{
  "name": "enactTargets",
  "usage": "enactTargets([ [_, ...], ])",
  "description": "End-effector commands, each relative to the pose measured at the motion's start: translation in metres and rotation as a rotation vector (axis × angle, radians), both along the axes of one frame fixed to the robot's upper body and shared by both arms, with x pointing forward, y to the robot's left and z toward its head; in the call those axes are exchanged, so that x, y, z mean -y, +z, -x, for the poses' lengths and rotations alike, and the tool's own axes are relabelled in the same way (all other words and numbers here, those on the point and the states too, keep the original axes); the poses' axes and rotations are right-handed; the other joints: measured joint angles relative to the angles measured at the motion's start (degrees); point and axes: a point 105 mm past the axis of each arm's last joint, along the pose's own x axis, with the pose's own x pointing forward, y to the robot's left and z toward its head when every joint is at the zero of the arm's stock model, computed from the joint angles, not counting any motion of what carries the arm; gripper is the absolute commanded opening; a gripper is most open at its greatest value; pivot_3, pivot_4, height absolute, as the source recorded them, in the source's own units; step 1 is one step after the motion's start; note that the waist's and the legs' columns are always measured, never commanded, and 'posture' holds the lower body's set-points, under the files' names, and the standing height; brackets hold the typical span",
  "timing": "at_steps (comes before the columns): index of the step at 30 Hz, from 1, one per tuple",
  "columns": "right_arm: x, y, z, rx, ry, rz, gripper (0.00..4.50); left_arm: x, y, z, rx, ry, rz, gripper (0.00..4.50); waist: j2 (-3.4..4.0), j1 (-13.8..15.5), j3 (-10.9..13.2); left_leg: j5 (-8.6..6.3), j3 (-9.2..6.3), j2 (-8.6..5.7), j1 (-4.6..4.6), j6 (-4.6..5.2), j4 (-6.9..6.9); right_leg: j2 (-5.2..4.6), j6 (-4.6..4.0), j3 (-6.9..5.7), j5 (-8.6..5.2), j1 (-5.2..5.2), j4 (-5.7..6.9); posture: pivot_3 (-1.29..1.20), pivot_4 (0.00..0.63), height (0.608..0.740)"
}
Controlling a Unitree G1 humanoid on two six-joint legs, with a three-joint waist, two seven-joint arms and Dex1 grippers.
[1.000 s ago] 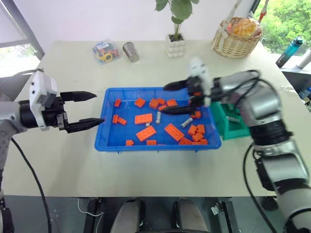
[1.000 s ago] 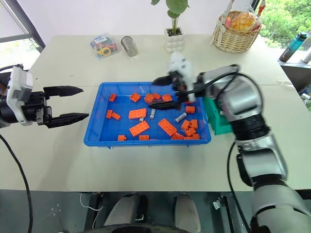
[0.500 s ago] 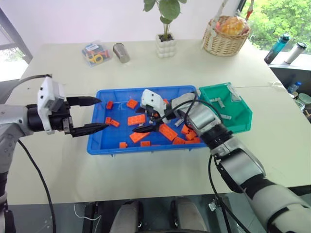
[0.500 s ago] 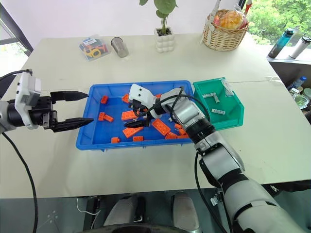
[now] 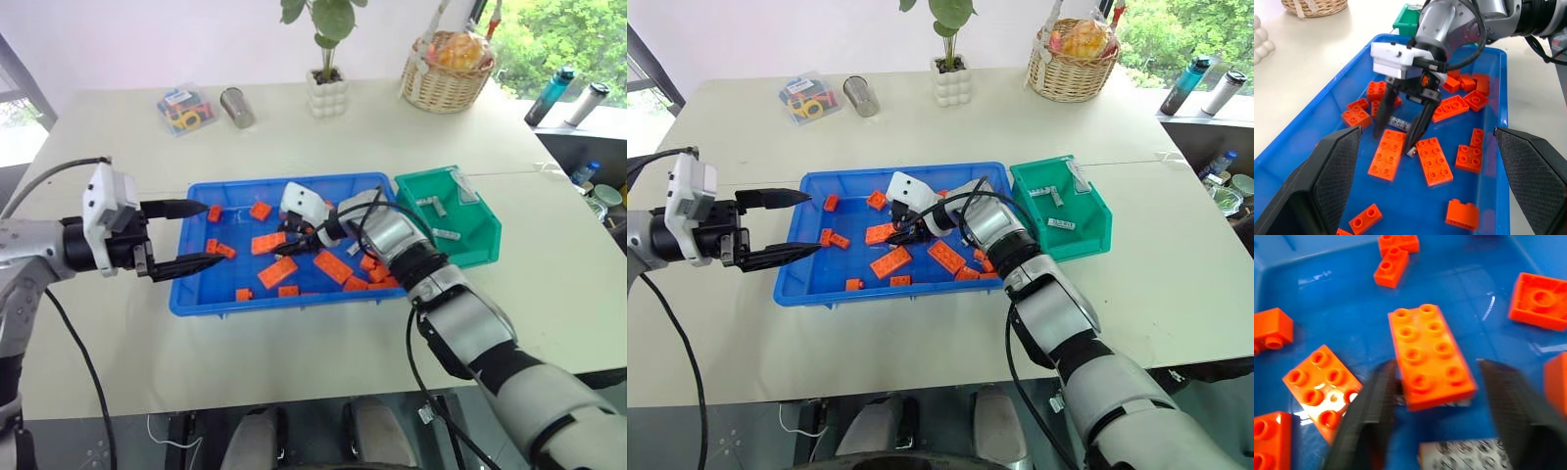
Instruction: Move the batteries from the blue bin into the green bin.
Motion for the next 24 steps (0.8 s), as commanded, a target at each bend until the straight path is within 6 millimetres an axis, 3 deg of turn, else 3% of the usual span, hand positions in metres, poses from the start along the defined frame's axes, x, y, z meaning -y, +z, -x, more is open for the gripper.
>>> enactTargets([
  [1, -0.008, 0.023, 0.000, 0.027, 0.022, -0.059, 1.17, 0.001, 0.009, 0.003, 0.044, 0.000, 0.008, 4.50, 0.00, 0.0, 0.0, 0.00, -0.03, -0.01, 0.00, 0.00, 0.00, 0.00, 0.00, 0.00, 0.00, 0.00, 0.00, 0.00, 0.150, 0.737],
  [9, -0.011, 0.028, 0.001, 0.040, 0.027, -0.075, 1.17, 0.002, 0.010, 0.001, 0.049, 0.008, 0.016, 4.50, 0.00, -0.1, 0.0, 0.00, -0.10, -0.04, 0.00, -0.01, 0.00, 0.00, 0.00, 0.00, 0.00, 0.02, 0.01, 0.00, 0.150, 0.737],
  [18, -0.051, 0.031, 0.012, 0.049, 0.064, -0.117, 1.17, 0.003, 0.010, -0.002, 0.054, 0.015, 0.024, 4.50, 0.01, -1.0, 0.0, 0.06, -0.14, -0.04, 0.04, -0.11, -0.01, 0.02, 0.00, 0.00, 0.00, -0.04, 0.04, 0.00, 0.150, 0.737],
  [19, -0.054, 0.030, 0.013, 0.047, 0.058, -0.118, 2.23, 0.003, 0.010, -0.002, 0.054, 0.015, 0.026, 4.50, 0.01, -1.0, 0.0, 0.07, -0.15, -0.04, 0.04, -0.12, -0.01, 0.02, 0.00, 0.00, 0.00, -0.06, 0.04, 0.00, 0.150, 0.737],
  [23, -0.046, 0.029, 0.011, 0.073, 0.048, -0.082, 4.19, 0.006, 0.010, 0.000, 0.054, 0.004, 0.031, 4.50, 0.02, -0.8, 0.0, 0.07, -0.26, -0.08, 0.04, -0.13, -0.01, 0.02, 0.00, 0.01, 0.00, -0.03, 0.06, 0.00, 0.150, 0.737],
  [24, -0.042, 0.028, 0.010, 0.076, 0.052, -0.067, 4.19, 0.007, 0.010, 0.000, 0.052, 0.001, 0.031, 4.50, 0.02, -0.6, 0.0, 0.07, -0.32, -0.10, 0.04, -0.13, 0.00, 0.02, 0.00, 0.01, 0.00, -0.01, 0.05, 0.00, 0.150, 0.737],
])
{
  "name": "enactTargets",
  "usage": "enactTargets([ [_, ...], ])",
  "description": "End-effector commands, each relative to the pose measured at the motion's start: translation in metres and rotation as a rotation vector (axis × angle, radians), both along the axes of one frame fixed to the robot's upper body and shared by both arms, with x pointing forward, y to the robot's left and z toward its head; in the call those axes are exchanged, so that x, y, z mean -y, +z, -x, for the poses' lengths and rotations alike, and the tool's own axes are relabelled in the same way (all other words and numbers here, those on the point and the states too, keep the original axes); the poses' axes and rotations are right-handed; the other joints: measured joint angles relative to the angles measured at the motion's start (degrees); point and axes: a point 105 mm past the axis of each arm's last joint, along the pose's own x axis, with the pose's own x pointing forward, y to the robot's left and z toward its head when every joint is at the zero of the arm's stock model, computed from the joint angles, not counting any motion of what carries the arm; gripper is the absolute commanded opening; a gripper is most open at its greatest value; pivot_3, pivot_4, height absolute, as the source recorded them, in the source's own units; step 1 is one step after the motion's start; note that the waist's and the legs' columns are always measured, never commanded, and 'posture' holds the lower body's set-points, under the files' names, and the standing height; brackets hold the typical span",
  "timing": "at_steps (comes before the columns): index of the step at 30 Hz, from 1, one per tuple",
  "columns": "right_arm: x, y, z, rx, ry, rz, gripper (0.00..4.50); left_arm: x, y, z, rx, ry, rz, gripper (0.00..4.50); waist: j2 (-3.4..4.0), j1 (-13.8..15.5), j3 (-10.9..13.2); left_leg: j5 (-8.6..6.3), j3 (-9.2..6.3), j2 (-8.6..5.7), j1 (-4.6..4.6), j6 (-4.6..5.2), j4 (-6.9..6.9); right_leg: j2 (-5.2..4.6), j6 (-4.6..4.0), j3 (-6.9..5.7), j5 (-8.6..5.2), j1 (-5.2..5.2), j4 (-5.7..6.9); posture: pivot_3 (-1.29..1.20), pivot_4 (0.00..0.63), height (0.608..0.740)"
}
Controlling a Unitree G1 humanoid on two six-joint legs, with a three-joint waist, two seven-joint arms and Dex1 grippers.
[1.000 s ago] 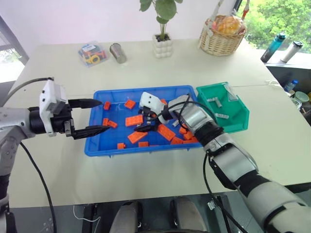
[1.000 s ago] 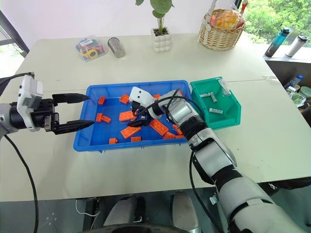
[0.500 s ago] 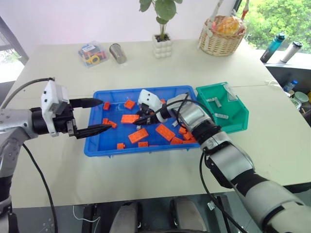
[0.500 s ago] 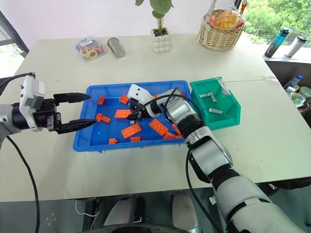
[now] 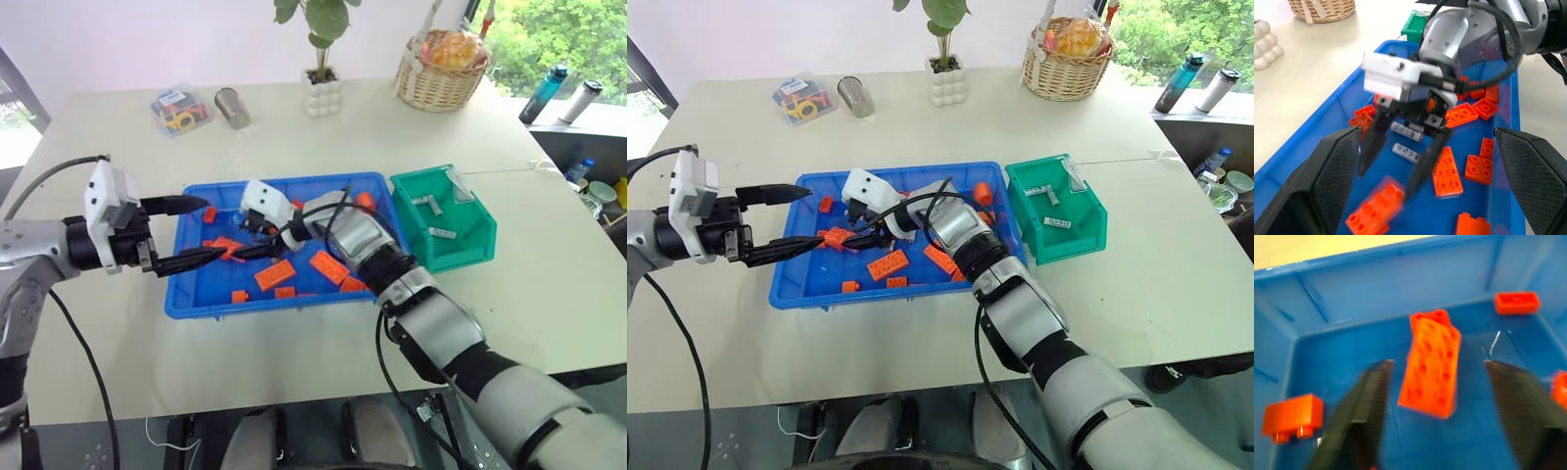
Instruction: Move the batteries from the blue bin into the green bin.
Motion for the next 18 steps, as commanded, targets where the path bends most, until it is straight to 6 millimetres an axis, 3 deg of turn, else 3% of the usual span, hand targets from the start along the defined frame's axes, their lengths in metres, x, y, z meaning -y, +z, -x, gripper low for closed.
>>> enactTargets([
  [1, 0.015, 0.011, -0.004, 0.059, 0.008, 0.030, 4.19, 0.006, 0.009, 0.005, 0.036, -0.033, 0.005, 4.50, 0.00, 0.2, 0.0, 0.00, -0.08, -0.04, 0.00, 0.00, -0.01, -0.01, 0.00, 0.00, 0.00, 0.00, -0.03, 0.00, 0.150, 0.737],
  [8, 0.047, -0.009, -0.003, 0.062, -0.008, 0.125, 4.19, 0.008, 0.008, 0.002, 0.041, -0.038, 0.005, 4.50, 0.00, 0.0, 0.0, 0.00, -0.17, -0.08, 0.00, 0.00, -0.02, -0.02, 0.00, 0.01, 0.00, 0.09, 0.00, 0.00, 0.150, 0.737],
  [18, 0.049, -0.018, -0.007, 0.060, -0.047, 0.140, 4.19, 0.010, 0.008, 0.000, 0.042, -0.053, 0.007, 4.50, 0.00, 0.1, 0.0, 0.01, -0.13, -0.05, 0.01, -0.02, -0.02, -0.01, 0.00, 0.01, 0.00, 0.07, 0.04, 0.00, 0.150, 0.737],
])
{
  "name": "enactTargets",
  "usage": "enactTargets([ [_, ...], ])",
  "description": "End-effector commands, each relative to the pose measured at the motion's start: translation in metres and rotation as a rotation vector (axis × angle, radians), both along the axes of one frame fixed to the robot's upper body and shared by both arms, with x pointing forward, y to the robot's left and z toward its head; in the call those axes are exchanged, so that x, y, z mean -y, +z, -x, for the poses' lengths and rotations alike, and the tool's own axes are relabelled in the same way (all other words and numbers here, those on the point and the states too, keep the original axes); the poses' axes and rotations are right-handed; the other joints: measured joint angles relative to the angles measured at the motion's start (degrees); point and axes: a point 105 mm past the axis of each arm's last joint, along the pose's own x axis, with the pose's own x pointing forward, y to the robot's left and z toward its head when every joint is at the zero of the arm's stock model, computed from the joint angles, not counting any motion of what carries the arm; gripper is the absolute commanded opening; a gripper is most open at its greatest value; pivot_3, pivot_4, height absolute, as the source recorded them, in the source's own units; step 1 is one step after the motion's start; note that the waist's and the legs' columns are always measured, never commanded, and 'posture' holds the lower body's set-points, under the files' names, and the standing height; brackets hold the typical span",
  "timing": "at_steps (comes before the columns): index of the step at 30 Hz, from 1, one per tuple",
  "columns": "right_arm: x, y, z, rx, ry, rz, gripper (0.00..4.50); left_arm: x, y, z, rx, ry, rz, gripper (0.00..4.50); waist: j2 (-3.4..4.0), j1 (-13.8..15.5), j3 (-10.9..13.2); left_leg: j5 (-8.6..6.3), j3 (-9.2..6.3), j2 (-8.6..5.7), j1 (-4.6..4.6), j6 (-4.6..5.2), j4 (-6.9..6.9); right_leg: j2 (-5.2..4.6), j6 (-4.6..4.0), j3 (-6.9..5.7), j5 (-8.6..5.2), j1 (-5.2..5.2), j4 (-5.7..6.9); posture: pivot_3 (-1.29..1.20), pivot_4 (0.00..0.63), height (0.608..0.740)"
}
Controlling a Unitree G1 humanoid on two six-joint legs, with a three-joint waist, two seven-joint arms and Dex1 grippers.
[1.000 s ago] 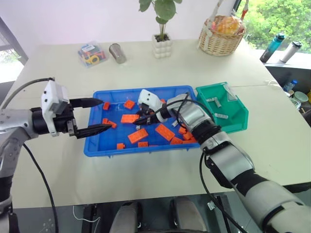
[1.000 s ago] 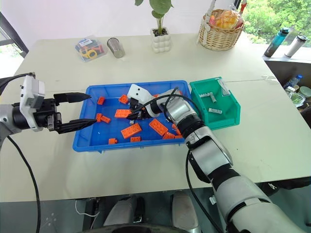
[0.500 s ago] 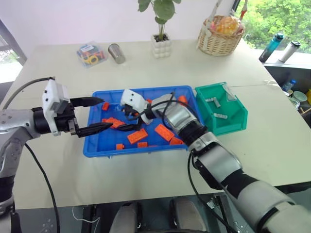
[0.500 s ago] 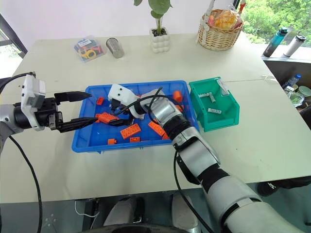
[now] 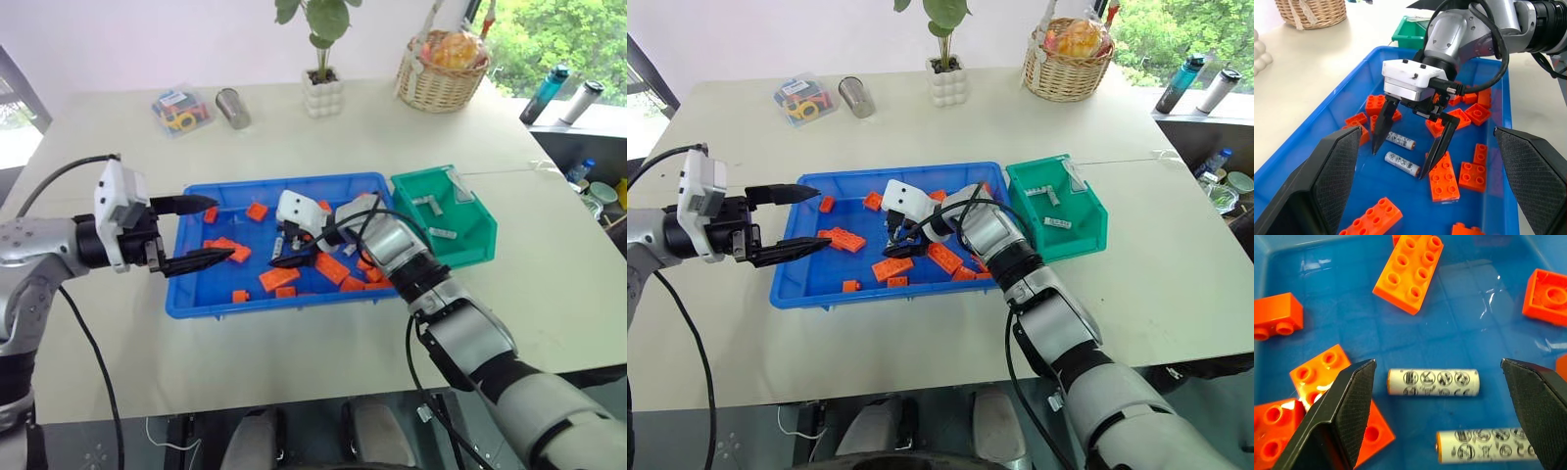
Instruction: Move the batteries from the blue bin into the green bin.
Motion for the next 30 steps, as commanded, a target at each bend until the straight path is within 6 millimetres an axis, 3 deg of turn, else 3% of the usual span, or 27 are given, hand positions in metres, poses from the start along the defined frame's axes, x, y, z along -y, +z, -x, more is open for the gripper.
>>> enactTargets([
  [1, -0.001, -0.001, 0.000, 0.004, 0.003, 0.011, 4.19, 0.002, 0.009, 0.000, 0.045, -0.015, 0.002, 4.50, 0.00, 0.1, 0.0, 0.00, -0.01, 0.00, 0.00, 0.00, 0.00, 0.00, 0.00, 0.00, 0.00, 0.01, -0.01, 0.00, 0.150, 0.737],
  [2, 0.000, -0.003, 0.001, 0.001, 0.004, 0.017, 4.19, 0.002, 0.009, 0.000, 0.046, -0.015, 0.002, 4.50, 0.00, 0.1, 0.0, 0.00, -0.01, -0.01, 0.00, 0.00, 0.00, 0.00, 0.00, 0.00, 0.00, 0.01, -0.01, 0.00, 0.150, 0.737],
  [5, 0.002, -0.005, 0.003, -0.006, 0.013, 0.030, 3.37, 0.002, 0.008, 0.000, 0.046, -0.016, 0.002, 4.50, 0.00, 0.1, 0.0, 0.00, -0.02, -0.01, 0.00, 0.00, 0.00, 0.00, 0.00, 0.00, 0.00, 0.02, -0.01, 0.00, 0.150, 0.737],
  [7, 0.003, -0.006, 0.003, -0.007, 0.018, 0.033, 2.28, 0.002, 0.008, 0.000, 0.045, -0.018, 0.002, 4.50, 0.00, 0.1, 0.0, 0.00, -0.02, -0.01, 0.00, 0.00, 0.00, 0.00, 0.00, 0.00, 0.00, 0.01, -0.01, 0.00, 0.150, 0.737],
  [15, 0.007, 0.003, 0.004, 0.003, 0.008, 0.001, 2.21, 0.005, 0.008, 0.001, 0.094, -0.031, 0.019, 4.50, 0.00, 0.1, 0.0, 0.00, -0.03, -0.01, 0.00, 0.00, 0.01, -0.01, 0.00, 0.00, 0.00, 0.02, -0.01, 0.00, 0.150, 0.737],
  [19, 0.013, 0.034, 0.003, 0.025, -0.029, -0.118, 2.21, 0.008, 0.008, 0.005, 0.104, -0.058, 0.033, 4.50, 0.00, 0.2, 0.0, 0.00, -0.03, -0.01, 0.00, 0.00, 0.01, -0.02, 0.00, 0.00, 0.00, 0.02, -0.01, 0.00, 0.150, 0.737],
  [20, 0.019, 0.054, 0.001, 0.034, -0.068, -0.199, 2.21, 0.008, 0.007, 0.006, 0.100, -0.065, 0.038, 4.50, 0.00, 0.2, 0.0, 0.00, -0.02, -0.02, -0.01, 0.00, 0.01, -0.03, 0.00, 0.00, 0.00, 0.01, -0.01, 0.00, 0.150, 0.737],
  [22, 0.047, 0.094, -0.006, 0.053, -0.190, -0.342, 2.21, 0.009, 0.006, 0.007, 0.089, -0.077, 0.044, 4.50, 0.01, 0.4, 0.0, 0.00, -0.01, -0.02, -0.04, 0.00, 0.01, -0.03, 0.00, 0.00, 0.00, 0.00, -0.01, 0.00, 0.150, 0.737],
  [24, 0.083, 0.116, -0.010, 0.090, -0.317, -0.406, 2.21, 0.010, 0.006, 0.007, 0.087, -0.082, 0.047, 4.50, 0.01, 1.1, 0.0, 0.00, -0.02, -0.02, -0.04, 0.00, 0.00, -0.05, 0.00, 0.00, 0.00, 0.02, 0.00, 0.00, 0.150, 0.737],
  [30, 0.216, 0.122, -0.003, 0.201, -0.730, -0.338, 2.21, 0.010, 0.002, 0.005, 0.072, -0.090, 0.056, 4.50, -0.01, 4.1, 0.0, -0.03, 0.02, -0.15, -0.04, 0.06, -0.04, -0.18, 0.00, 0.03, 0.00, 0.15, -0.10, 0.00, 0.150, 0.737],
])
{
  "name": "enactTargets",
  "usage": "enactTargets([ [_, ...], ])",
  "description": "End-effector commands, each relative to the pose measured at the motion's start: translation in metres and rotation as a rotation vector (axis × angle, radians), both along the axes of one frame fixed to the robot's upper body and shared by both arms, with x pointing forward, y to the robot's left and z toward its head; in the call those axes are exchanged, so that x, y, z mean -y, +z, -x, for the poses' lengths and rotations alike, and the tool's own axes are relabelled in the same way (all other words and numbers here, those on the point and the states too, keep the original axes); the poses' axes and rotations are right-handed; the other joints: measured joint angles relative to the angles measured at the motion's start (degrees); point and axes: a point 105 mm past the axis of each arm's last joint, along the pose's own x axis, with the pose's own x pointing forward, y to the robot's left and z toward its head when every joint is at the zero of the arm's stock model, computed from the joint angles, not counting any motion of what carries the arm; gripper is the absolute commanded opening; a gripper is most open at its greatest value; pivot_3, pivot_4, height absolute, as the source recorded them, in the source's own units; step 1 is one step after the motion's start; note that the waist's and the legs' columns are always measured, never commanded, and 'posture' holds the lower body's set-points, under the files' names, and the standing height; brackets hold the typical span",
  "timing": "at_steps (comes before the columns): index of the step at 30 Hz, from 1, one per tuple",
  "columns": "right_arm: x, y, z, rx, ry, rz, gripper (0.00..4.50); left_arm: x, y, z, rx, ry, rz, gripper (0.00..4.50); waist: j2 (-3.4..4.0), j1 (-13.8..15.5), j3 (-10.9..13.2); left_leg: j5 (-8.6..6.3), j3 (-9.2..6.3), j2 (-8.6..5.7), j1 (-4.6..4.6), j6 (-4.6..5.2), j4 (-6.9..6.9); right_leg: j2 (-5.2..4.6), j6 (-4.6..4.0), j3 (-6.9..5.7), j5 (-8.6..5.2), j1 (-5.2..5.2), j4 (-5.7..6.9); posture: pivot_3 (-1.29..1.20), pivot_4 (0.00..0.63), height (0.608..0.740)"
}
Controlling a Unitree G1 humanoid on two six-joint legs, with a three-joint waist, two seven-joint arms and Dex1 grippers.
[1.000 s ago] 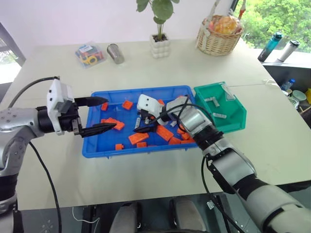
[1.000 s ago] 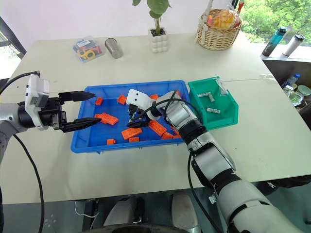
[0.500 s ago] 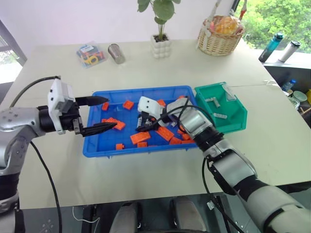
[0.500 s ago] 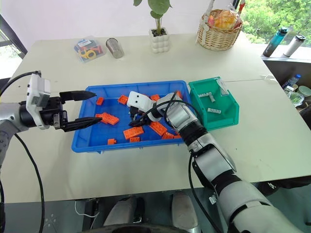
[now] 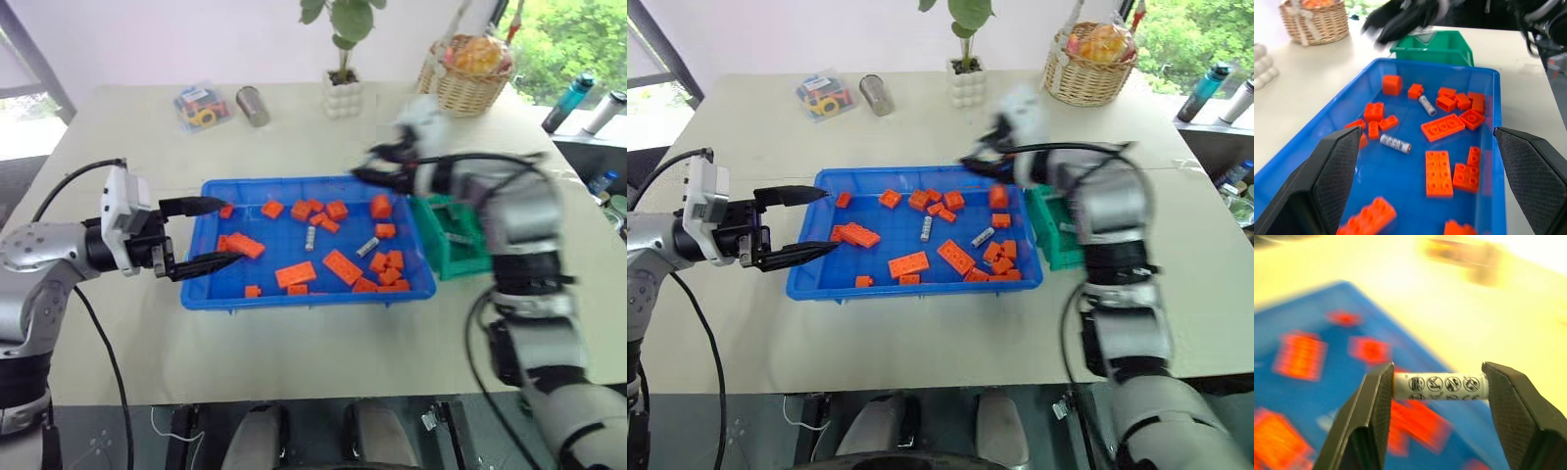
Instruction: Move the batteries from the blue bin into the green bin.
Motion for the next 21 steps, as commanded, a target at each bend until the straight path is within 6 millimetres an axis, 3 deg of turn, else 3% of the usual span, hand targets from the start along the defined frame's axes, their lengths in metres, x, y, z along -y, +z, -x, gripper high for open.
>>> enactTargets([
  [1, 0.045, 0.007, 0.016, 0.013, -0.135, -0.007, 2.21, 0.001, 0.005, 0.000, 0.024, -0.021, 0.012, 4.50, 0.00, 0.5, 0.0, -0.01, 0.09, -0.01, 0.00, 0.01, 0.01, -0.03, 0.00, 0.00, 0.00, 0.02, 0.00, 0.00, 0.150, 0.737],
  [3, 0.065, 0.001, 0.027, -0.004, -0.189, 0.031, 2.21, 0.001, 0.005, -0.002, 0.017, -0.030, 0.020, 4.50, 0.01, 0.6, 0.0, 0.00, 0.34, 0.02, -0.01, 0.02, 0.00, -0.06, 0.00, 0.01, 0.00, -0.01, -0.05, 0.00, 0.150, 0.737],
  [7, 0.071, -0.004, 0.041, -0.008, -0.201, 0.096, 2.21, 0.003, 0.005, -0.007, 0.017, -0.044, 0.020, 4.50, 0.01, 0.5, 0.0, -0.01, 0.57, 0.12, 0.00, 0.02, 0.02, -0.05, 0.01, 0.01, 0.00, -0.11, -0.03, 0.00, 0.150, 0.737],
  [12, 0.085, -0.013, 0.042, -0.022, -0.274, 0.146, 2.21, 0.006, 0.009, -0.015, 0.032, -0.056, 0.027, 4.50, 0.01, 0.7, 0.0, -0.01, 0.64, 0.19, 0.00, 0.02, 0.04, -0.01, 0.00, 0.01, 0.00, -0.14, -0.04, 0.00, 0.150, 0.737],
  [17, 0.078, -0.013, 0.045, -0.021, -0.231, 0.185, 4.49, 0.006, 0.010, -0.017, 0.034, -0.065, 0.028, 4.50, 0.01, 0.8, 0.0, -0.01, 0.61, 0.16, 0.00, 0.03, 0.05, -0.03, 0.00, 0.01, 0.00, -0.11, -0.04, 0.00, 0.150, 0.737],
  [20, 0.068, 0.000, 0.043, 0.030, -0.190, 0.209, 4.49, 0.006, 0.010, -0.017, 0.035, -0.064, 0.032, 4.50, 0.01, 0.7, 0.0, -0.01, 0.61, 0.16, 0.00, 0.03, 0.05, -0.03, 0.00, 0.02, 0.00, -0.12, -0.04, 0.00, 0.150, 0.737],
  [21, 0.055, 0.012, 0.041, 0.066, -0.148, 0.179, 4.49, 0.006, 0.010, -0.017, 0.034, -0.061, 0.032, 4.50, 0.01, 0.7, 0.0, -0.01, 0.62, 0.16, 0.00, 0.03, 0.05, -0.03, 0.01, 0.02, 0.00, -0.12, -0.06, 0.00, 0.150, 0.737],
])
